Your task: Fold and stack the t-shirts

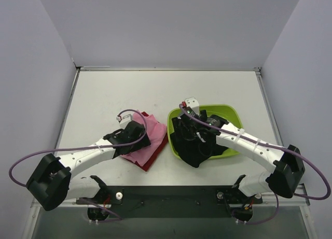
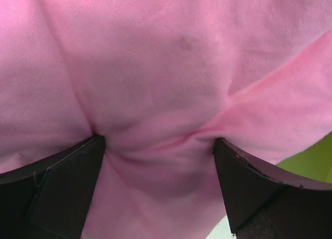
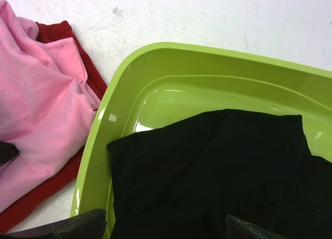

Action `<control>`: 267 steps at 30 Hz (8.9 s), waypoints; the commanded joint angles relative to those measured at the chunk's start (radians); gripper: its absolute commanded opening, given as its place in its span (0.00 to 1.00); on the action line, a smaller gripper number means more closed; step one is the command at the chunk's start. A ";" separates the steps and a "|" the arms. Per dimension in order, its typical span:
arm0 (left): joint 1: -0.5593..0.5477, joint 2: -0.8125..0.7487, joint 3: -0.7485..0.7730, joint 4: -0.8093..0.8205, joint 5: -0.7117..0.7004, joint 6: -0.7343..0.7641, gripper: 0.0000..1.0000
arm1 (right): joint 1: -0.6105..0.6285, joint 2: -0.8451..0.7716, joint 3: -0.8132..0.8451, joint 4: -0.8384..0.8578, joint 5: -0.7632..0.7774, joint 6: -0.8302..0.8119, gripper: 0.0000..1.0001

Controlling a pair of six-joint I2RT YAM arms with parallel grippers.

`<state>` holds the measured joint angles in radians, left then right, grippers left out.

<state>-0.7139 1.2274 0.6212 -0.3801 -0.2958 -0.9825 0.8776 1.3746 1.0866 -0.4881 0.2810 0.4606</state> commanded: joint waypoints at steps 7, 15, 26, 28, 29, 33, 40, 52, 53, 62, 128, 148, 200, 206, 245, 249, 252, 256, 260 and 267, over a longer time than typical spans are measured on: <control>0.125 0.217 0.208 -0.092 -0.058 0.141 0.97 | -0.002 -0.167 -0.077 0.017 -0.006 0.013 1.00; 0.377 0.354 0.412 -0.066 0.121 0.413 0.89 | 0.000 -0.256 -0.126 0.068 -0.069 0.035 1.00; 0.564 0.751 0.767 -0.164 0.256 0.893 0.89 | 0.009 -0.341 -0.183 0.121 -0.148 0.062 1.00; 0.565 0.756 0.781 -0.134 0.259 0.945 0.88 | 0.011 -0.373 -0.203 0.120 -0.149 0.061 1.00; 0.564 0.739 0.779 -0.123 0.276 0.952 0.88 | 0.009 -0.385 -0.211 0.120 -0.149 0.059 1.00; 0.548 0.579 0.807 -0.071 0.323 0.966 0.89 | 0.008 -0.417 -0.234 0.111 -0.131 0.056 1.00; 0.443 0.368 1.006 -0.239 0.213 0.908 0.89 | 0.011 -0.424 -0.240 0.114 -0.135 0.064 1.00; 0.046 -0.018 0.456 -0.140 0.045 0.165 0.88 | 0.021 -0.456 -0.238 0.072 -0.103 0.066 1.00; 0.027 -0.037 0.418 -0.117 0.023 0.125 0.88 | 0.021 -0.462 -0.240 0.069 -0.106 0.064 1.00; -0.084 -0.049 0.184 -0.063 -0.042 -0.064 0.87 | 0.024 -0.497 -0.244 0.043 -0.109 0.076 1.00; 0.345 0.337 0.623 0.099 0.264 0.269 0.84 | 0.031 -0.408 -0.255 0.072 -0.097 0.069 1.00; 0.275 0.995 1.223 -0.069 0.337 0.508 0.84 | 0.043 -0.474 -0.243 -0.004 -0.039 0.092 1.00; 0.479 0.431 0.692 0.127 0.511 0.493 0.82 | -0.259 0.049 -0.206 0.057 -0.080 0.090 1.00; 0.369 0.120 0.480 0.182 0.500 0.418 0.83 | -0.258 0.177 -0.215 0.106 -0.166 0.116 0.80; 0.315 -0.517 0.229 -0.129 0.167 0.404 0.83 | 0.337 0.406 0.813 -0.260 -0.037 0.064 0.00; 0.320 -0.525 0.222 -0.131 0.176 0.410 0.83 | 0.376 0.455 0.678 -0.204 -0.065 0.092 0.48; 0.320 -0.516 0.224 -0.128 0.196 0.410 0.83 | 0.408 0.454 0.651 -0.219 0.056 0.093 0.99; 0.321 -0.496 0.221 -0.109 0.236 0.410 0.83 | 0.376 0.336 0.592 -0.228 0.141 0.108 1.00; 0.318 -0.468 0.192 -0.089 0.264 0.407 0.83 | 0.301 0.199 0.483 -0.227 0.187 0.108 1.00; 0.318 -0.459 0.126 -0.065 0.261 0.401 0.83 | 0.158 0.119 0.230 -0.165 0.121 0.141 1.00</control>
<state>-0.3977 0.7685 0.7532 -0.5018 -0.0471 -0.5835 1.0473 1.4750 1.4254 -0.6708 0.4049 0.5751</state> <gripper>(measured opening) 0.827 0.999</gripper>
